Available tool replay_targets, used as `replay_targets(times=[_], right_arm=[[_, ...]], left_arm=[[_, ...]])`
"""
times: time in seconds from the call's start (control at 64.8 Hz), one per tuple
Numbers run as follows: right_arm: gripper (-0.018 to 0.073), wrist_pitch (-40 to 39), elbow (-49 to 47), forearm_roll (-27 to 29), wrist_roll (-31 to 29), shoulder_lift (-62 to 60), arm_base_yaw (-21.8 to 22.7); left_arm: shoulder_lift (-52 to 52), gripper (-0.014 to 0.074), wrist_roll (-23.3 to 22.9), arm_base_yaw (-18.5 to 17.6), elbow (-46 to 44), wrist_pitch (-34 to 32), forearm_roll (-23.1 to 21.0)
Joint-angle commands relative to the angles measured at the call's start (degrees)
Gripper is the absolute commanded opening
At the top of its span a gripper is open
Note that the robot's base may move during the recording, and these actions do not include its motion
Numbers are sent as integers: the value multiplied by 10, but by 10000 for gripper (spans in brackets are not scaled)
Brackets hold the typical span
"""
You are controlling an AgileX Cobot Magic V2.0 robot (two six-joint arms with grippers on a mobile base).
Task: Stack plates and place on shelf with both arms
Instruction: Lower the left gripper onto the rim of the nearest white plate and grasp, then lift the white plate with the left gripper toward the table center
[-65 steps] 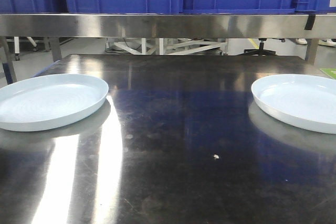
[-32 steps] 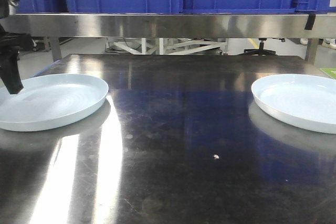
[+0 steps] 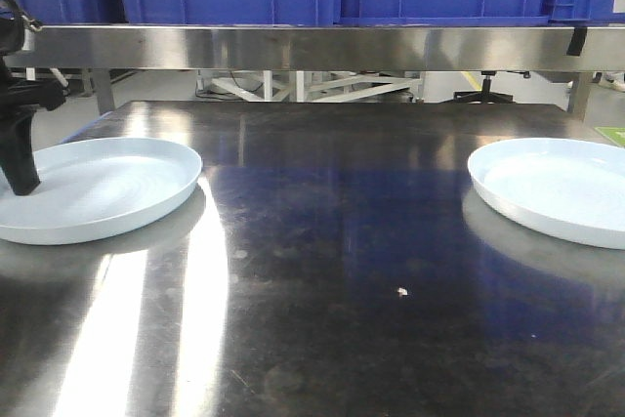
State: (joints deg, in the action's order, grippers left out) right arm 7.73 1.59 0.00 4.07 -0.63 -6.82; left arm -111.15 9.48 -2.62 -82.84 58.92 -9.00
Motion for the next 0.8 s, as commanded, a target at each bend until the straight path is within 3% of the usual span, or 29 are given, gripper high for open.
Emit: replay_targets(times=[0.0, 0.093, 0.262, 0.355, 0.478, 0.54, 0.602, 0.787], right_arm=[[48, -50, 1, -8, -1, -11, 2], [48, -50, 1, -8, -1, -11, 2], [48, -50, 1, -8, -1, -11, 2], [48, -50, 1, -8, -1, -11, 2], [48, -50, 1, -8, -1, -11, 2], [48, -50, 1, -8, -1, -11, 2], [48, -50, 1, -8, -1, -11, 2], [48, -50, 1, -8, -1, -11, 2]], left_arm=[[28, 183, -4, 0, -18, 7, -9], [28, 76, -4, 0, -18, 21, -9], [28, 87, -4, 0, -31, 62, -29], [28, 87, -4, 3, -53, 92, -86], [28, 87, -3, 0, -80, 104, -206], [28, 87, -3, -11, -92, 103, -254], [28, 87, -3, -29, -100, 97, -275], [27, 87, -3, -101, -107, 31, -280]])
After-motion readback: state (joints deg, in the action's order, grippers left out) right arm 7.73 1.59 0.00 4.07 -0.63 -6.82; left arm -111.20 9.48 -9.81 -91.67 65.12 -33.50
